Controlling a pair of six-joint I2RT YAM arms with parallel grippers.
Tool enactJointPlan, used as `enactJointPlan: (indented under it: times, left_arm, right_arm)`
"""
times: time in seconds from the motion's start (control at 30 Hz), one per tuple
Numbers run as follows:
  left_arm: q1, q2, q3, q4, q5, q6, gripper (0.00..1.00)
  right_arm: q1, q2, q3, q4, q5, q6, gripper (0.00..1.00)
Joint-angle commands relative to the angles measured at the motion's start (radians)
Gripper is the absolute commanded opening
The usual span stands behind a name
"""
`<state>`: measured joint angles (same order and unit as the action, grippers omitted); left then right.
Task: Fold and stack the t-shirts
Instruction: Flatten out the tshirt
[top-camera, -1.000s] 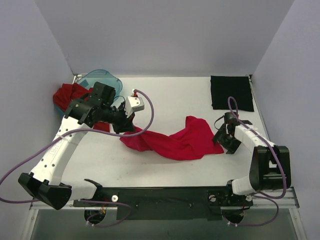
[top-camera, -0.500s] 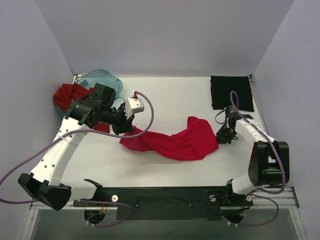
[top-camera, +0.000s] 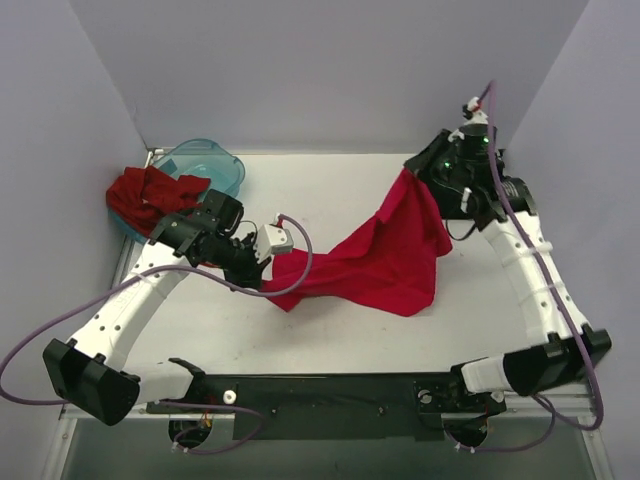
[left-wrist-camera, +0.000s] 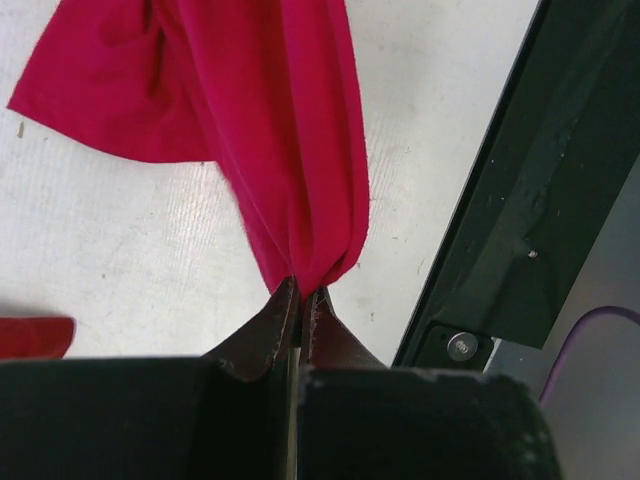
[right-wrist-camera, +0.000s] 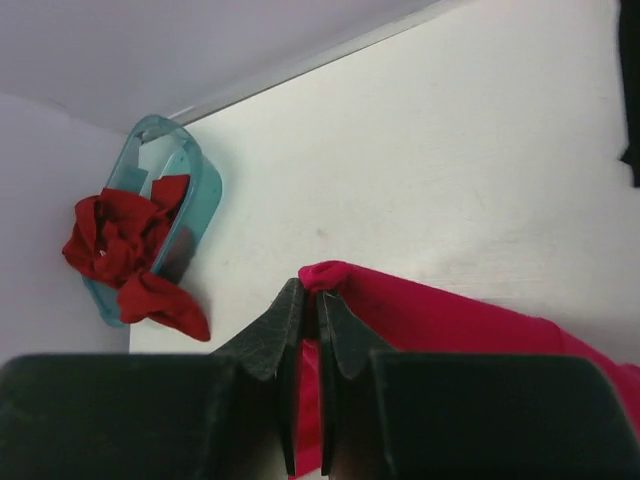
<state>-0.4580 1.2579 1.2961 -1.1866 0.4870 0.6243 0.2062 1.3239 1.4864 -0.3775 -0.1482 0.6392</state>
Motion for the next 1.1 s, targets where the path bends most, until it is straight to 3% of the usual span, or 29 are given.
enactJointPlan:
  times: [0.0,0.07,0.13,0.17,0.23,0.4,0.63,0.77,1.07]
  left_arm:
    - [-0.027,-0.046,-0.037,0.009,0.015,0.06,0.0]
    - [-0.034,-0.054,-0.052,-0.005,0.018,0.084,0.0]
    - [-0.038,-0.066,-0.061,-0.011,0.013,0.094,0.0]
    - [-0.039,-0.072,-0.064,-0.019,0.015,0.097,0.0]
    - [-0.041,-0.086,-0.072,-0.027,0.021,0.1,0.0]
    - [-0.041,-0.097,-0.093,-0.016,0.036,0.081,0.0]
    - [-0.041,-0.086,-0.083,-0.018,0.03,0.074,0.0]
    - [-0.041,-0.081,-0.078,-0.019,0.028,0.074,0.0]
    - [-0.039,-0.075,-0.063,-0.027,0.018,0.08,0.0]
  right_arm:
    - [0.051,0.257,0.073,0.083,-0.01,0.059,0.0]
    - [0.048,0.366,0.113,0.077,0.018,0.062,0.0]
    - [0.041,0.501,0.222,-0.033,0.022,0.016,0.36]
    - [0.036,0.558,0.289,-0.198,0.036,-0.011,0.5]
    - [0.048,0.662,0.425,-0.397,0.103,-0.094,0.55]
    - [0.094,0.594,0.246,-0.379,0.269,-0.209,0.57]
    - [0.217,0.526,0.065,-0.377,0.243,-0.279,0.58]
    - [0.318,0.511,0.006,-0.377,0.297,-0.271,0.63]
    - [0.403,0.584,-0.077,-0.396,0.427,-0.262,0.58]
